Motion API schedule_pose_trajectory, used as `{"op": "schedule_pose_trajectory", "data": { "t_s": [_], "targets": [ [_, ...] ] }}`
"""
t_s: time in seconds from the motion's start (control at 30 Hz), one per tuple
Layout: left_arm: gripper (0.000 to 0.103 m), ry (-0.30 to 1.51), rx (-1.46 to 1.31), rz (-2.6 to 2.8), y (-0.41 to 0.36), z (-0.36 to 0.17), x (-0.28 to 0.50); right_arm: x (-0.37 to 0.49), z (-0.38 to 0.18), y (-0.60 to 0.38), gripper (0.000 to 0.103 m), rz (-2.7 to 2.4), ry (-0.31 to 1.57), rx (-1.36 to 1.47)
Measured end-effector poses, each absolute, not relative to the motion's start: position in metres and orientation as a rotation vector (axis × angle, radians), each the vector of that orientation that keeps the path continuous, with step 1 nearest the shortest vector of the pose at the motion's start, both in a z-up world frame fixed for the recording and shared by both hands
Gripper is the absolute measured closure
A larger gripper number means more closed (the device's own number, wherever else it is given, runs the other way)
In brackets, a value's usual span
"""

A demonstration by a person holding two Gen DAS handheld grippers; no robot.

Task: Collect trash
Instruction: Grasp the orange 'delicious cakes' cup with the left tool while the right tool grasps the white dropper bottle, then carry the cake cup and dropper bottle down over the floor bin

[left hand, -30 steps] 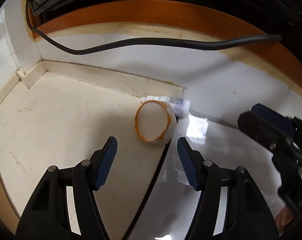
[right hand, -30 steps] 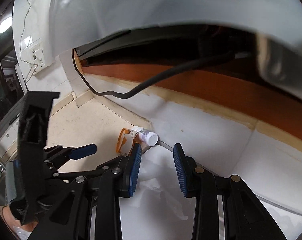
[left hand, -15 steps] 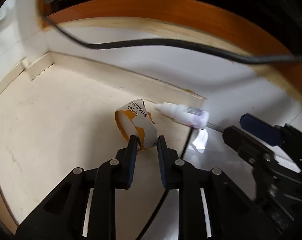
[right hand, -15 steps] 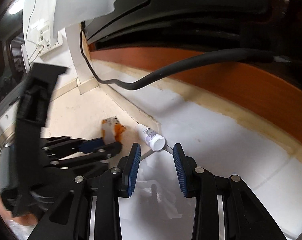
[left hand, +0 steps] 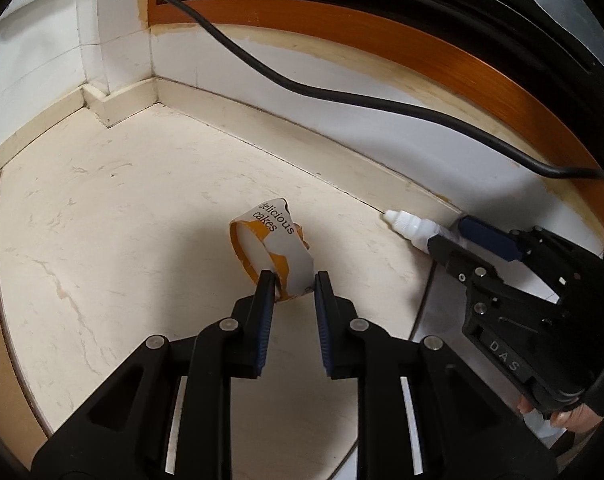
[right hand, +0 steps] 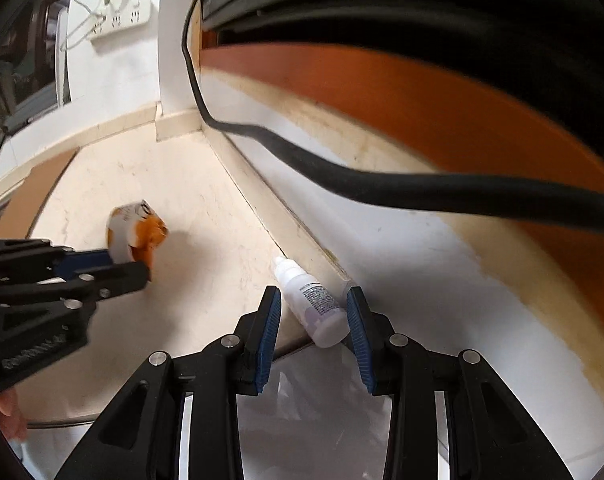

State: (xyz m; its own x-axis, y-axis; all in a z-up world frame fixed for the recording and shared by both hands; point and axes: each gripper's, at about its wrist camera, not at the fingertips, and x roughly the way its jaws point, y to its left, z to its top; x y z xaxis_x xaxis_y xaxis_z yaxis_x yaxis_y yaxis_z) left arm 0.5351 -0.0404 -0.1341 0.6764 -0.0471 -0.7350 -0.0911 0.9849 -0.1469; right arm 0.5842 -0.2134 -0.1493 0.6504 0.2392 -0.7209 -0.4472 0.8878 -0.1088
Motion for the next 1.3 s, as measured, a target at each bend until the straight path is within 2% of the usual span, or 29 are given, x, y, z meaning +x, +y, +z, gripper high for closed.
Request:
{"op": "schedule_pose_trajectory", "data": {
  "t_s": [0.1,0.33,0.47,0.8,1.1,1.3],
  "targets": [
    [0.086,0.829,-0.181,0.024,-0.036,-0.125,0.532,0.587,-0.154,-0.204,0.065,0.42,0.778,-0.332],
    [0.086,0.839,-0.191,0.025,-0.034,-0.123,0.531,0.595,-0.163,-0.198,0.065,0.481,0.837,-0.328],
    [0.086,0.845,-0.188,0.02,-0.035,-0.123,0.533,0.599,-0.167,-0.19,0.079,0.481,0.857,-0.33],
    [0.086,0.865,-0.177,-0.033,-0.047,-0.102,0.493,0.577,-0.16,-0.19,0.079,0.383,0.907,-0.23],
    [0.086,0.871,-0.224,-0.12,-0.049,-0.068,0.376,0.46,-0.111,-0.184,0.079,0.409,0.884,-0.066],
    [0.086,0.884,-0.237,-0.162,-0.033,-0.065,0.281,0.363,-0.085,-0.164,0.079,0.442,0.837,-0.026]
  ]
}}
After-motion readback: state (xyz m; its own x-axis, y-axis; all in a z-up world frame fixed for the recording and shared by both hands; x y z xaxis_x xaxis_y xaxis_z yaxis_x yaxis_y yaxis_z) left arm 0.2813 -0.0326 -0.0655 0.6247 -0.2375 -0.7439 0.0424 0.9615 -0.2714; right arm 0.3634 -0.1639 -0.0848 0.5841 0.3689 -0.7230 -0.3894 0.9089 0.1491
